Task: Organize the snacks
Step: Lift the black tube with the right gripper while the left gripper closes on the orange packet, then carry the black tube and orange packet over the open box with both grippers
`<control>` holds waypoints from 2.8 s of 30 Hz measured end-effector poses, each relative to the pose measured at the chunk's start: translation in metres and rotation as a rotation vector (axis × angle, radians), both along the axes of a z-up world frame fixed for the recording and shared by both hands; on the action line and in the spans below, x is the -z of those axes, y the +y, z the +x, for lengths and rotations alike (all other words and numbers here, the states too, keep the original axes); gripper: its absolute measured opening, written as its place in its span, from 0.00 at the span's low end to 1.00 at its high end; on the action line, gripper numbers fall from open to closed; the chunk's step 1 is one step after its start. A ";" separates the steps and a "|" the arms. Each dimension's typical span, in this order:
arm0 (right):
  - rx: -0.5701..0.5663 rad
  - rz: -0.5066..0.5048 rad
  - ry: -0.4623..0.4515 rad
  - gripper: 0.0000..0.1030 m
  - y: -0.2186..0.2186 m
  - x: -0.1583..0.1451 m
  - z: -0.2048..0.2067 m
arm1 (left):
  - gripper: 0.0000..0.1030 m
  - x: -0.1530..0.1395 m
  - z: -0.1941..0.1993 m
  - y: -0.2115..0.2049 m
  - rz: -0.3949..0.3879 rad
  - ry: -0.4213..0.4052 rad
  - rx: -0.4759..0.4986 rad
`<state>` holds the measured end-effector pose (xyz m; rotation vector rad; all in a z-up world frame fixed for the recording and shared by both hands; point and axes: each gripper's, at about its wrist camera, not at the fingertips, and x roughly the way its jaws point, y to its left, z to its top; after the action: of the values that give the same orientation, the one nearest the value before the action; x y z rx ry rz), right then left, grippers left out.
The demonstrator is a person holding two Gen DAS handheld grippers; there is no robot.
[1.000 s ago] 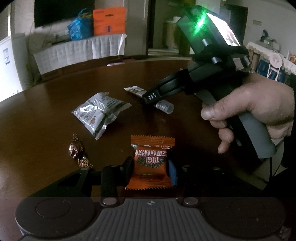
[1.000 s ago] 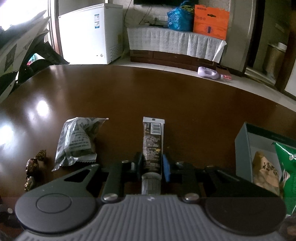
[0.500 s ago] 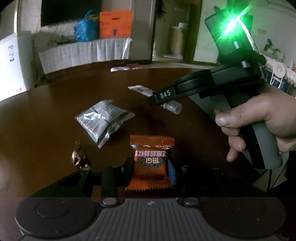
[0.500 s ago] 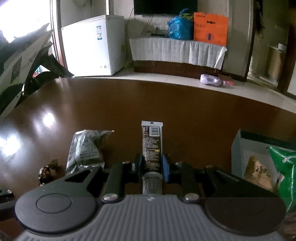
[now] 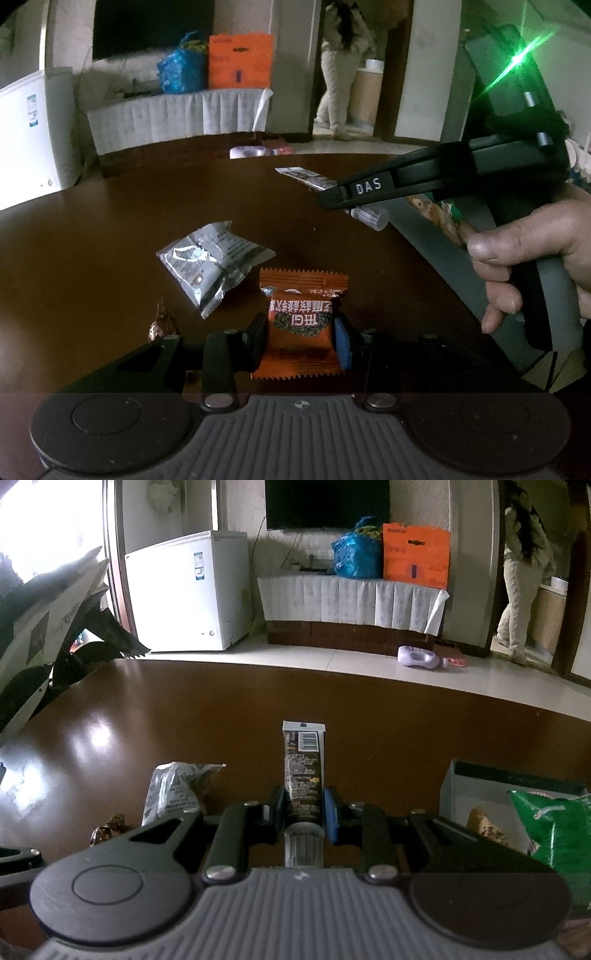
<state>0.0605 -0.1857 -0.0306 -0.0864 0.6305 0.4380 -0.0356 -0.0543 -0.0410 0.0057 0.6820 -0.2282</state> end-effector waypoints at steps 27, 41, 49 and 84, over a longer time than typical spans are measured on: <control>0.016 0.033 -0.048 0.22 -0.055 -0.040 -0.038 | 0.37 -0.016 0.014 -0.027 -0.020 -0.048 0.015; 0.052 0.019 -0.068 0.22 -0.098 -0.047 -0.056 | 0.37 -0.023 0.022 -0.060 -0.033 -0.070 0.058; 0.083 0.013 -0.076 0.22 -0.126 -0.049 -0.061 | 0.37 -0.025 0.026 -0.081 -0.052 -0.086 0.089; 0.210 0.008 -0.093 0.22 -0.220 -0.046 -0.080 | 0.37 -0.014 0.043 -0.149 -0.063 -0.085 0.194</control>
<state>-0.0191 -0.4054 0.0152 -0.0320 0.5395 0.2317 0.0071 -0.2036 -0.0273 0.0215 0.5894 -0.4336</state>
